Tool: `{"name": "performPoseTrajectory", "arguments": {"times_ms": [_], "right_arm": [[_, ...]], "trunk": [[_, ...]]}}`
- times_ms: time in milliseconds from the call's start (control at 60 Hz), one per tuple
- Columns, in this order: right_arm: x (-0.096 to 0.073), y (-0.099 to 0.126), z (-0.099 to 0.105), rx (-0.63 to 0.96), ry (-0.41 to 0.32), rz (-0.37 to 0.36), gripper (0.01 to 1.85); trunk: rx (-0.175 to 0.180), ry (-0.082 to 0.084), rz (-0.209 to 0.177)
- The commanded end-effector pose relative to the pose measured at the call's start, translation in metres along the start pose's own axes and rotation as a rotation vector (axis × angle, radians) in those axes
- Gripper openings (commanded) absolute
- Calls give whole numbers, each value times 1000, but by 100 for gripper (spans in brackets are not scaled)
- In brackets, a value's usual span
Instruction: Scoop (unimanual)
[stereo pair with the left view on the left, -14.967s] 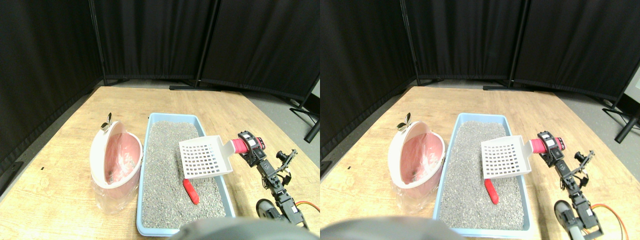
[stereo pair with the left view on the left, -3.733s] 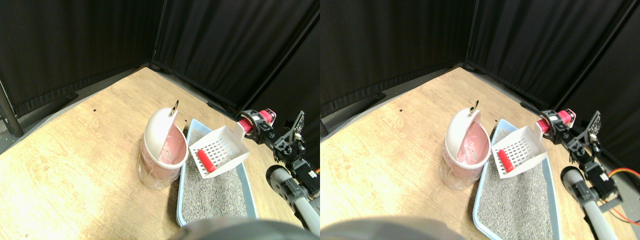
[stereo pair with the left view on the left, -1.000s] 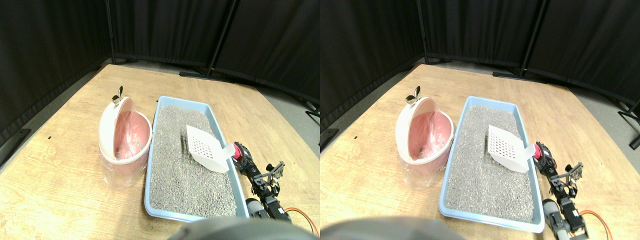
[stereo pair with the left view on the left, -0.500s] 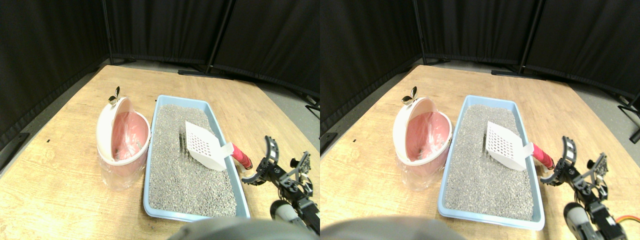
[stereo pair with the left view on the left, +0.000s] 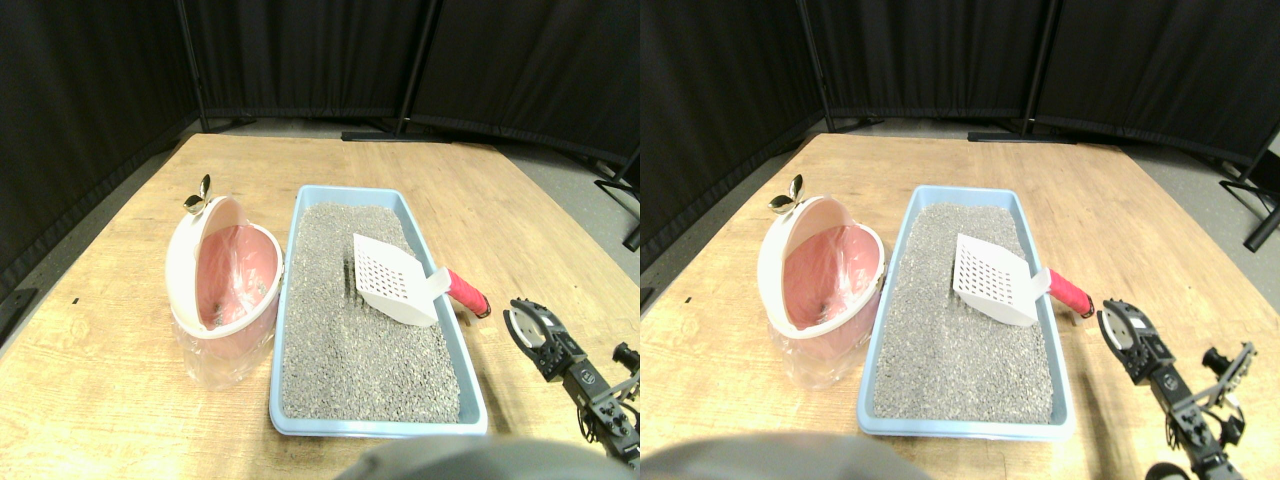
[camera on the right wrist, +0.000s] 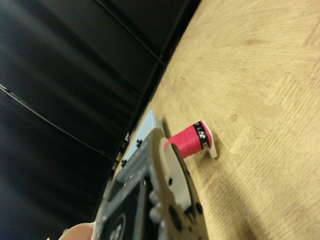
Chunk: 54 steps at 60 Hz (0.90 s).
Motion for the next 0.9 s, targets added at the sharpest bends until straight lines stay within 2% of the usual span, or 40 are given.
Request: {"name": "performPoseTrajectory", "arguments": {"times_ms": [17,50,150,250,500,783,900], "right_arm": [[1,8,-5,-33,-136,126,5],[-1,6,-11,-7,-126,113,5],[-3,1,-30,-21,-209,148,5],[-7,0,-37,-16,-205,118,5],[-9,4,-30,-19,-195,91,5],[-4,13,-23,-21,-195,75,5],[-1,14,-22,-24,-193,80,5]], "trunk": [[-25,-14,-18],[-25,-15,-18],[-22,-14,-16],[-19,-11,-18],[-17,-8,-33],[-21,-9,-35],[-23,-4,-35]]}}
